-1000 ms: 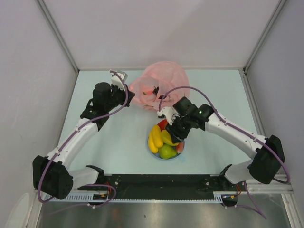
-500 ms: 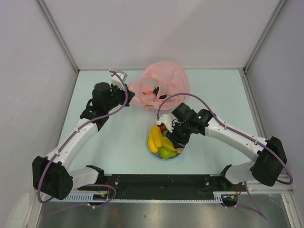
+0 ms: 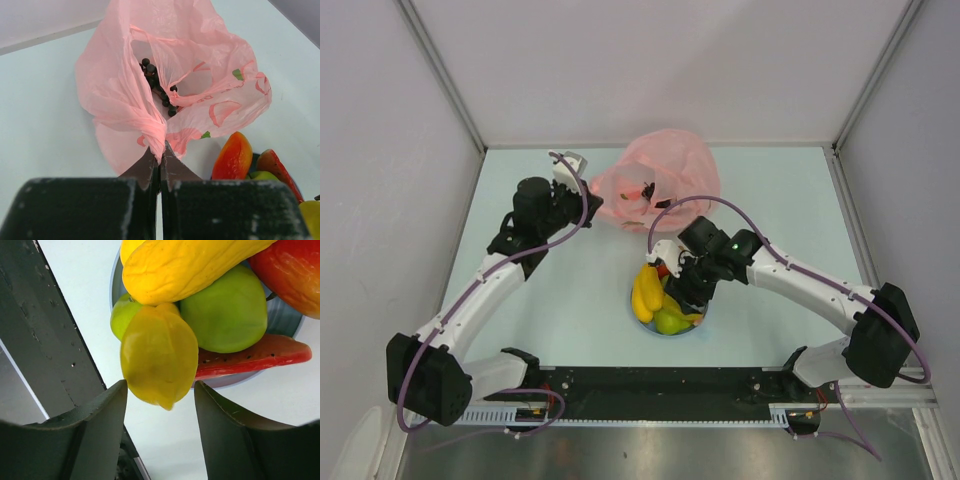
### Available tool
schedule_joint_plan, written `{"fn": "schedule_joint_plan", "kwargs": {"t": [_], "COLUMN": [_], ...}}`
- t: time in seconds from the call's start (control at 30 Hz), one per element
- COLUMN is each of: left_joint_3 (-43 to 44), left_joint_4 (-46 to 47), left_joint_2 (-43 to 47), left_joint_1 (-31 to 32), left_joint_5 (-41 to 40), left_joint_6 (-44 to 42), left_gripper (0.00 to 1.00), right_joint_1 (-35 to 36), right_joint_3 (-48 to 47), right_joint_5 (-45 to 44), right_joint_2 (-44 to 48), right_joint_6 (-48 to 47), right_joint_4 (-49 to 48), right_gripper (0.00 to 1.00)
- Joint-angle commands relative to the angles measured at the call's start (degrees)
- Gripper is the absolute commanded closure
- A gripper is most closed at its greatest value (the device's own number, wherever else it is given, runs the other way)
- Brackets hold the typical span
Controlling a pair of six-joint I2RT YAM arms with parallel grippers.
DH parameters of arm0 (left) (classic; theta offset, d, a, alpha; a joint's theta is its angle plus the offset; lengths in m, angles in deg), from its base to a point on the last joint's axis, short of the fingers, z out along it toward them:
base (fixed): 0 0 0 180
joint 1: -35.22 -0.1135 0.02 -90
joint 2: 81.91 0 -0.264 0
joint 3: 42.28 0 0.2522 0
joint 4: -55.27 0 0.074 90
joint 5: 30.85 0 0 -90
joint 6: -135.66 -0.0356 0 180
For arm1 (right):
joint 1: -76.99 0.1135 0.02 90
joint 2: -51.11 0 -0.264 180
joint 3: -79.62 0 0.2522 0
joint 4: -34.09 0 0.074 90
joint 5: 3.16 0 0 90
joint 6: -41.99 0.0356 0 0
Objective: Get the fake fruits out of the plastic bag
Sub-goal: Place the fake fruit on the plate.
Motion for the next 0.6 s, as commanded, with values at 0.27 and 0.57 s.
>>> {"fn": "schedule_joint_plan", "kwargs": {"t": [0.27, 0.57], "left_joint_3": [-1.0, -2.0], "left_joint_4": [2.1, 0.4], "left_joint_2": [1.8, 2.9], "left_joint_1": [0.1, 0.1], "left_joint_5": [1.4, 1.6], "left_joint_6": [0.5, -0.1], "left_gripper": [1.0, 1.0], "right_joint_1": [0.3, -7.0], "right_joint_3": [-0.3, -9.0], "right_joint_5": [-0.8, 4.2], "right_joint_2": [1.9, 7.1], "right_joint_6": [-0.6, 2.0], "right_joint_4": [-0.4, -8.2], "right_gripper": [0.37, 0.35]}}
